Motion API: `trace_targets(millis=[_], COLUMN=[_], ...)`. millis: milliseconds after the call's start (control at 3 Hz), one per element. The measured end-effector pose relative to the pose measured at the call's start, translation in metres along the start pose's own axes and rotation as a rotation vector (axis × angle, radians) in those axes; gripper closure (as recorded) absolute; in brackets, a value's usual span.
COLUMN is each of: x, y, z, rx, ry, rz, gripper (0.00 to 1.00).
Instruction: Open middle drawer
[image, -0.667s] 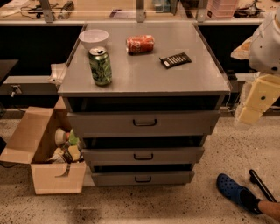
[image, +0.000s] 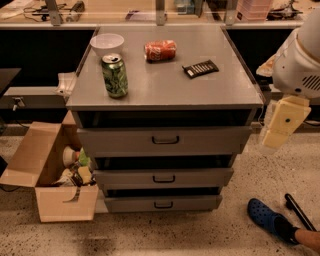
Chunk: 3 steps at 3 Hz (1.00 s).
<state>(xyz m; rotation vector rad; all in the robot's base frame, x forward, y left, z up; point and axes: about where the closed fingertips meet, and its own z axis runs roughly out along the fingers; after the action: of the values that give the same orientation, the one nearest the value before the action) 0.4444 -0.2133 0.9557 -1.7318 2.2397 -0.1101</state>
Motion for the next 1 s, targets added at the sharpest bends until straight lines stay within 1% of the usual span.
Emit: trace_targets(millis=[333,667,1000], x=[0.000,0.005,0.002], y=[0.022,0.046,0.069], z=[0.068,0.136,0.199], rx=[-0.034,-0.088,-0.151], ry=[-0.025,-0.040,-0.101], rz=[-0.064,-0.094,-0.115], gripper=[0.00,0.00,0.00])
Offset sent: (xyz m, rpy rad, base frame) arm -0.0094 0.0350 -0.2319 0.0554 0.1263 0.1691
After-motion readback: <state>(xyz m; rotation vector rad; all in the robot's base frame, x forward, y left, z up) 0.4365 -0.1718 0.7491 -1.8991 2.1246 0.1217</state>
